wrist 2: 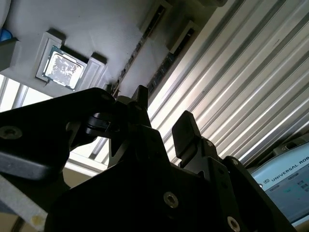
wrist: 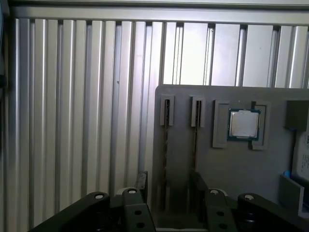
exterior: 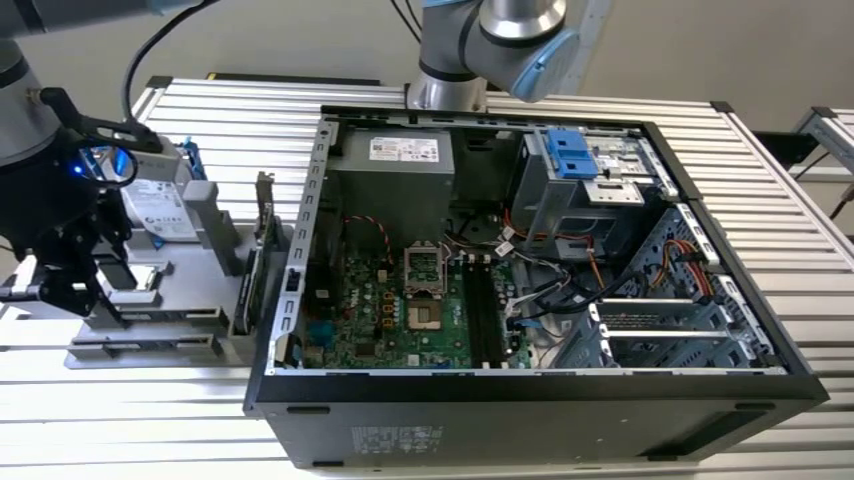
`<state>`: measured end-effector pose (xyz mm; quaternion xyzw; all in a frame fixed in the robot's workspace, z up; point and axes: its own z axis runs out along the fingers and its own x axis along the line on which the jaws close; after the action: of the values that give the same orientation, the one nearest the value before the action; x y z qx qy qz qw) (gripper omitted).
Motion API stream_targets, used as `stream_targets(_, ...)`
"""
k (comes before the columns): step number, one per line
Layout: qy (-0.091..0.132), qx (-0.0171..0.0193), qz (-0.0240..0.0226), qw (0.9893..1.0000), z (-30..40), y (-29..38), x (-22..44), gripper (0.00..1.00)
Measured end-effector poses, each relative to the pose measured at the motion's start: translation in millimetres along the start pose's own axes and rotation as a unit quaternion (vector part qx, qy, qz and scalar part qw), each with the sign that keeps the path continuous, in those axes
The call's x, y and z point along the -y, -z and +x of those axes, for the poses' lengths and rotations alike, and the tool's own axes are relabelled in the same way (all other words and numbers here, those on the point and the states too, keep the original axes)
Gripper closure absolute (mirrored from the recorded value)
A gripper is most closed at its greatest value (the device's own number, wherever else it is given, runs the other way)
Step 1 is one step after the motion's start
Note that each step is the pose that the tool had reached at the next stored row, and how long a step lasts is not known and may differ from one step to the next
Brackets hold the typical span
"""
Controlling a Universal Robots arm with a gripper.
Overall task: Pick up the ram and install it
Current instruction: 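Pick up the ram and move it above insertion slot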
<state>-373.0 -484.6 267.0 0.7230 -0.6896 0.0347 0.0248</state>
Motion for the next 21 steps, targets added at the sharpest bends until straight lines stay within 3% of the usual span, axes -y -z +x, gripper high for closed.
stream_targets(13,0.000,-0.0025,-0.0001,1.0000,-0.4,-4.5,-0.1,0.00)
stream_targets(21,0.000,-0.0035,-0.0001,1.0000,-0.9,-10.8,-0.1,0.00)
